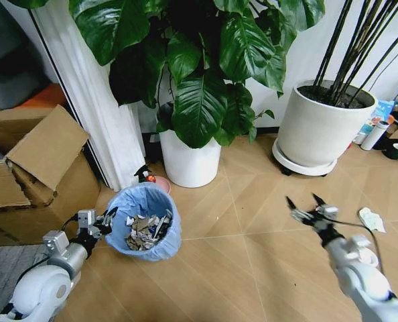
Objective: Pick up the trash bin and place the garbage on the floor into it.
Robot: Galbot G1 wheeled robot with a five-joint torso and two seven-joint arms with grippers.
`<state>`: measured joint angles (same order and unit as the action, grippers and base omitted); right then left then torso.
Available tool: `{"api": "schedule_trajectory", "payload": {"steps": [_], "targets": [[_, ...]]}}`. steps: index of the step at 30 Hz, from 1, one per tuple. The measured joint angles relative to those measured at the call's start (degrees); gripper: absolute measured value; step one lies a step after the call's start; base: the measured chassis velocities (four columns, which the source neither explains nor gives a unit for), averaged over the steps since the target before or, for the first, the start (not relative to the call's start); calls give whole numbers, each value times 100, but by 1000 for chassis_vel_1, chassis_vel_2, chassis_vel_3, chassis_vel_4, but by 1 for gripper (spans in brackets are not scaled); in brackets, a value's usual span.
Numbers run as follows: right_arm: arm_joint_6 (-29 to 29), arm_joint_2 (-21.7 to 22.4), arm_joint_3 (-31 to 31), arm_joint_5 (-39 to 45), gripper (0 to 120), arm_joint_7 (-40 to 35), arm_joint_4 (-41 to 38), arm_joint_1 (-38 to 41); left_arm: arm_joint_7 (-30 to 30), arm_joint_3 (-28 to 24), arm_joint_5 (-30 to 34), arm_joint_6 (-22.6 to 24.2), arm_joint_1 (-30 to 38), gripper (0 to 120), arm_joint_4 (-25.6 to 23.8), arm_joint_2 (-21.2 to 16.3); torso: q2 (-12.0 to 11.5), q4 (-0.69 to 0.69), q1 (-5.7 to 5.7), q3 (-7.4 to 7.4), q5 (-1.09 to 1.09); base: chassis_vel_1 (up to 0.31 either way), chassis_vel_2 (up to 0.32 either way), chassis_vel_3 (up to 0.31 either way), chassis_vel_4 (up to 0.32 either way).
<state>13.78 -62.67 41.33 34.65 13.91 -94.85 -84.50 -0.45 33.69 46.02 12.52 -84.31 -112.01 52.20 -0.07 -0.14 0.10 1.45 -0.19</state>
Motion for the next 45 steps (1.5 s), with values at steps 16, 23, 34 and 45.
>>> {"api": "schedule_trajectory", "payload": {"steps": [16, 23, 34, 45], "targets": [[32, -696, -43, -49, 100, 94, 380, 80, 13, -82, -58, -10, -13, 0, 56, 149, 0, 2, 1, 1, 1, 0, 0, 0, 0], [73, -831, -77, -44, 100, 114, 453, 88, 14, -85, -51, -15, -19, 0, 28, 122, 0, 2, 1, 1, 1, 0, 0, 0, 0], [142, -932, -35, -52, 100, 150, 405, -87, 15, -95, -43, -15, -35, 0, -4, 113, -1, 2, 1, 1, 1, 0, 0, 0, 0], [288, -823, 288, -226, 100, 243, 144, -533, 23, -83, -52, -27, -53, 0, -29, 127, -1, 2, 1, 1, 1, -18, -17, 16, 17]]}}
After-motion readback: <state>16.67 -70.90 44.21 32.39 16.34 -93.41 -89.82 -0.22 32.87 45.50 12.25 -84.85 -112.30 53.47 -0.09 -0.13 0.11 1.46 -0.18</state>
